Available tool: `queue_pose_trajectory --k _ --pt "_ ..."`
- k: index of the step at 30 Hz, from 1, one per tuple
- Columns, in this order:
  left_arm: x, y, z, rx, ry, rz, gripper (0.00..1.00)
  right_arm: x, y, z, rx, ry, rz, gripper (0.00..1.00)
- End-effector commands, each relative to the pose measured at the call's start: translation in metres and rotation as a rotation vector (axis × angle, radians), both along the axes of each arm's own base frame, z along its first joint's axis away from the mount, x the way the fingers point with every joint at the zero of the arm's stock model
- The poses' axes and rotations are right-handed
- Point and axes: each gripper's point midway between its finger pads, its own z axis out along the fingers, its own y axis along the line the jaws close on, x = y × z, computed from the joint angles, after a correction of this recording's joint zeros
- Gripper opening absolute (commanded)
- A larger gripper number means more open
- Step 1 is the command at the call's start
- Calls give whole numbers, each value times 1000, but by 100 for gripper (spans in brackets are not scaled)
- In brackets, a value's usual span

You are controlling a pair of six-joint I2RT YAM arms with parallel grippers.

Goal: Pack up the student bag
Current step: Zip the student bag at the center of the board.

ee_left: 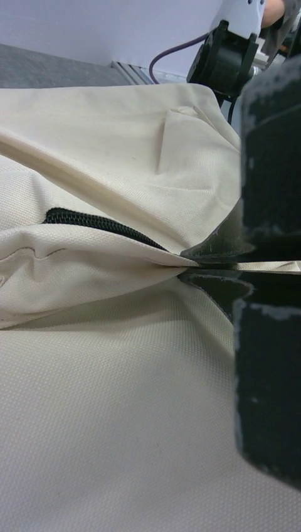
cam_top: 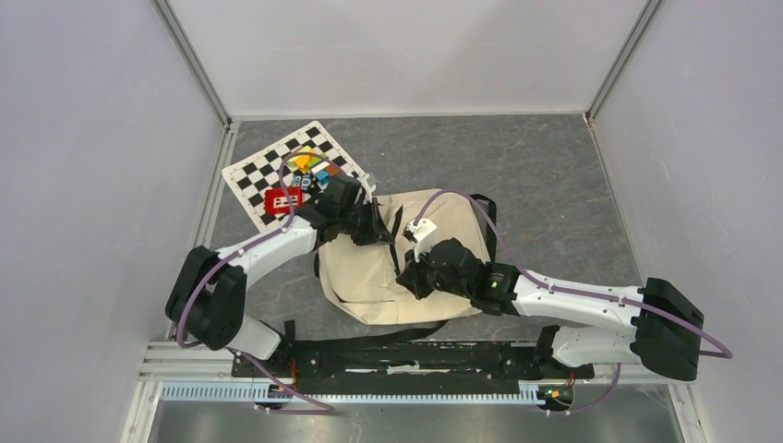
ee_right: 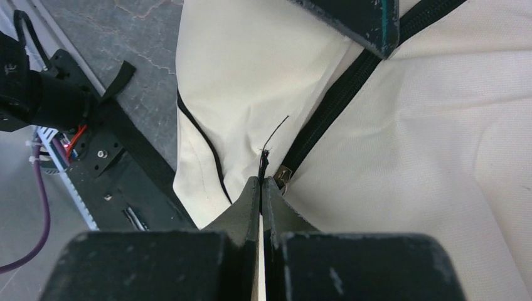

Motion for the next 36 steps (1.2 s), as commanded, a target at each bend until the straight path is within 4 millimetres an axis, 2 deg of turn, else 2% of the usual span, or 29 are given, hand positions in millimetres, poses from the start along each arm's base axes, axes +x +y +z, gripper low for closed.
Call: queue_pose_trajectory --k 1,6,10,17,21,22,24,25,26,27,29,30,31,32,36 --pt "69 -7 44 -74 -215 12 2 -9 -4 8 -16 -9 47 0" --pt "97 -13 54 -136 -208 4 2 -12 -16 -17 -70 16 33 0" --pt "114 -15 63 -148 -230 6 2 -12 -24 -30 -98 23 10 0" --pt "131 -23 68 -155 -253 -12 2 -4 -27 -31 -123 -4 -12 0" --pt "146 -29 75 -163 -289 -27 2 9 -27 -24 -125 -2 -58 0" --pt "149 -31 76 -162 -303 -32 2 15 -28 -20 -120 5 -86 3" --pt "154 -33 71 -157 -325 -39 2 27 -25 -3 -88 -6 -122 30" --pt "155 -33 68 -155 -334 -46 10 32 -24 5 -75 -23 -134 44" --pt "154 -34 64 -151 -334 -58 29 37 -23 14 -63 -42 -145 61" --pt "157 -36 65 -159 -361 -69 43 42 -22 22 -55 -65 -153 72" --pt "156 -38 67 -175 -392 -94 68 51 -24 35 -51 -99 -164 87" --pt "156 -39 70 -179 -412 -103 83 56 -27 38 -55 -108 -174 93" --pt "156 -39 73 -181 -427 -112 94 63 -31 42 -62 -111 -193 98" --pt "156 -39 79 -180 -451 -119 99 68 -36 44 -70 -119 -203 98" --pt "154 -30 105 -153 -555 -121 100 95 -66 55 -97 -162 -264 98"
